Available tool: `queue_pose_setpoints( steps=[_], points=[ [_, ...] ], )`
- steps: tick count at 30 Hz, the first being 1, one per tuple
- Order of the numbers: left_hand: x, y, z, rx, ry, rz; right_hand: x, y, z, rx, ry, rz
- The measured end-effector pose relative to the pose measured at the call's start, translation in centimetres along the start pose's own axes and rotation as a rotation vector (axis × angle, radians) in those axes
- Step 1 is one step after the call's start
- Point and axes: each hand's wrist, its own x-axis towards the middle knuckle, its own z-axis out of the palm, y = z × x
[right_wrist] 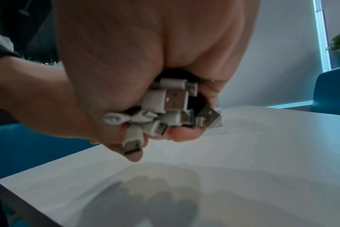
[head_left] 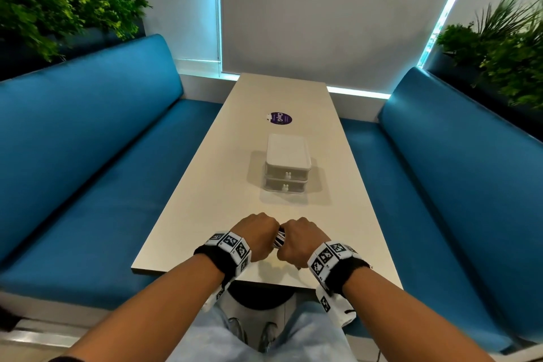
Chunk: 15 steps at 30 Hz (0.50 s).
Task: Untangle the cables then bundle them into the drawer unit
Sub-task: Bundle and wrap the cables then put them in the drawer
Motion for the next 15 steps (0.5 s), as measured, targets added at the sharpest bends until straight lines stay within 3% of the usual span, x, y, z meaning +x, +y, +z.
queue_pose_setpoints(
  steps=[8,15],
  points=[
    [0.3,0.8,0.5,0.093,-0.015,-0.069,0.0,0.0,1.2,-0.070,0.076,0.019],
    [0.3,-0.1,1.4,-0.050,-0.074,-0.058,0.3,0.0,3.0,-0.120,0.141,-0.058]
  ],
)
